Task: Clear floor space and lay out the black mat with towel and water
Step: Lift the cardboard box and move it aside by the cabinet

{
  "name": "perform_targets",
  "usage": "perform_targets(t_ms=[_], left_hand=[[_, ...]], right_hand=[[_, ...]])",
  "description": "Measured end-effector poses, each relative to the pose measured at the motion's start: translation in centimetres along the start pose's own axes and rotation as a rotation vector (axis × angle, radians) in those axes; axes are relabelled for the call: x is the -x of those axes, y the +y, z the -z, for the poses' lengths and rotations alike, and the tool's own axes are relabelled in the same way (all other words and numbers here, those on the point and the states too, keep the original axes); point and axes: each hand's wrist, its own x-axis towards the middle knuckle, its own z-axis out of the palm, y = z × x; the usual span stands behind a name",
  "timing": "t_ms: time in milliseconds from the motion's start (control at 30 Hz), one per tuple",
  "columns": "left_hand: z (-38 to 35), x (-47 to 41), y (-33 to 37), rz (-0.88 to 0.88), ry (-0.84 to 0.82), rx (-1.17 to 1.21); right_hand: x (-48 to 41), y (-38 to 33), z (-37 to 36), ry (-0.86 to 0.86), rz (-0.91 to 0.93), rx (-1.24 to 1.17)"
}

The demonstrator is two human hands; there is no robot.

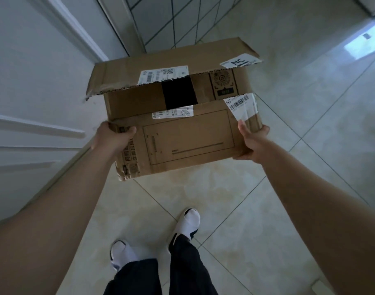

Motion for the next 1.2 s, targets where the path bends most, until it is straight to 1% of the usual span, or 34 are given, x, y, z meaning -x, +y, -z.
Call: perform_targets(t_ms=[167,333,533,733,900,1067,1200], left_hand=[[-2.2,-0.7,4.9,-0.007,-0.040,0.028],[-3.3,-1.5,8.8,-0.015,-0.023,-0.017],[-4.5,-2.2,13.3,-0.025,-0.039,-0.064],[-6.0,-3.4,19.4,-0.024,-0.071,-0.096],[-7.5,-4.1,23.3,-0.029,-0.063,-0.135],[-9.9,-4.1,27.9,-0.052,-0.052,-0.150],[-13.0,-3.5,32.2,-0.026,-0.053,-0.125]], right_hand=[[-2.3,-2.2,2.4,0.015,0.006,-0.018],[-3.4,-4.4,3.5,0.055,-0.018,-0.034],[-4.1,-7.2,5.2,0.136,-0.015,-0.037],[-4.9,-11.5,6.9,0.206,-0.040,-0.037],[-6.0,-14.1,8.2,0.225,-0.062,-0.044],[-8.8,-17.2,11.0,0.246,-0.049,-0.043],[-11.7,-21.2,14.7,0.250,-0.011,-0.018]])
